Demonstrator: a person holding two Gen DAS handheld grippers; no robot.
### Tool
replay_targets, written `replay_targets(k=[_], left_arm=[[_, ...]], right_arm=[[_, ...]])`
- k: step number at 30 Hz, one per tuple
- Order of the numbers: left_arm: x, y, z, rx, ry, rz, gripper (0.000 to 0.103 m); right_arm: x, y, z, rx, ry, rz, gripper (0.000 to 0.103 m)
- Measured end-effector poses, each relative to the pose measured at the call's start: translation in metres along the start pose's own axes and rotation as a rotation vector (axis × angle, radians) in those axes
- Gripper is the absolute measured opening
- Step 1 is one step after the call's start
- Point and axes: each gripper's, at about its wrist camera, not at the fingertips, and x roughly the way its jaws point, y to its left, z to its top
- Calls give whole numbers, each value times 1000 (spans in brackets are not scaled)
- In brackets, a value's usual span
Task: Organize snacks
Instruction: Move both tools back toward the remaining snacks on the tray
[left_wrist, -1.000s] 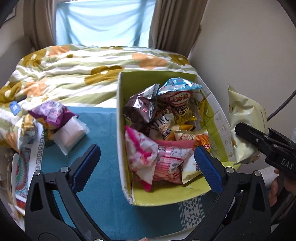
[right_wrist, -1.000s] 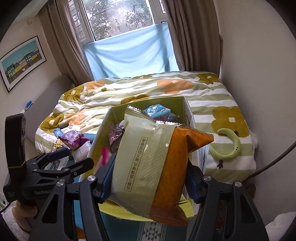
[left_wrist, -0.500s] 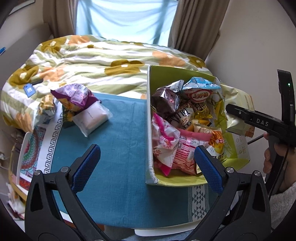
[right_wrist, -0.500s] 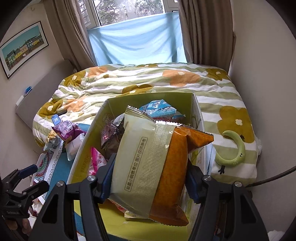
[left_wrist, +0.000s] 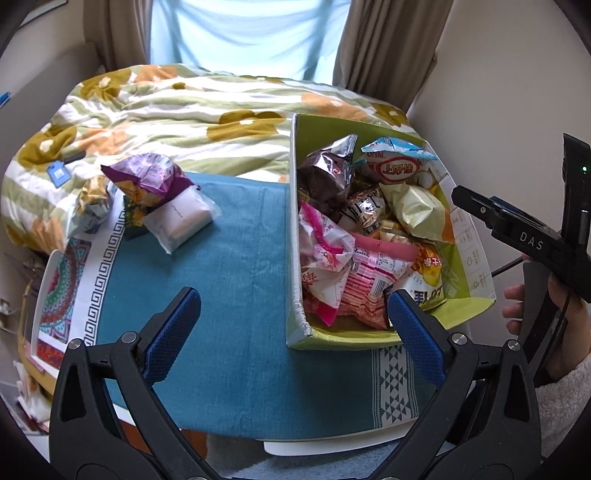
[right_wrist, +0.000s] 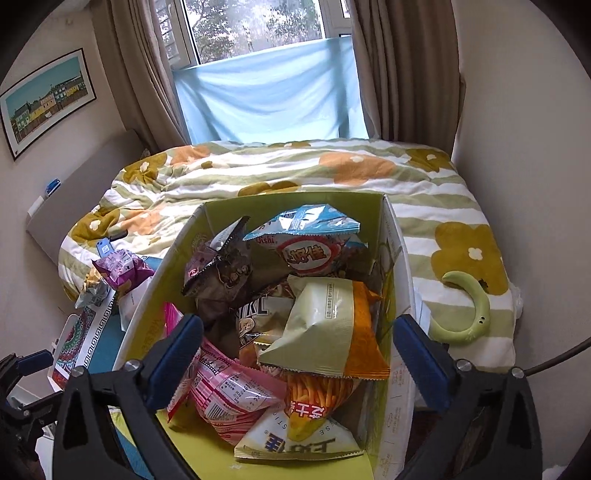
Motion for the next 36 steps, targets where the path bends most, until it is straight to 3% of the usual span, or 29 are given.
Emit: replay_targets(k=[14,19,27,36], left_arm=[[-60,-3,9,40,-157,40,101],[-82,14,7,29,-193,107,101],[-100,68,-2,2,-209,167,101],[-90,165,13,16,-158,127,101]], right_arm=[[-82,34,0,-5,-80,-5,102],[-97,52,-1,-26,-96,-4,102],[-93,93,-4,0,-105,81,102],[-67,170,-4,38,-109,50,102]])
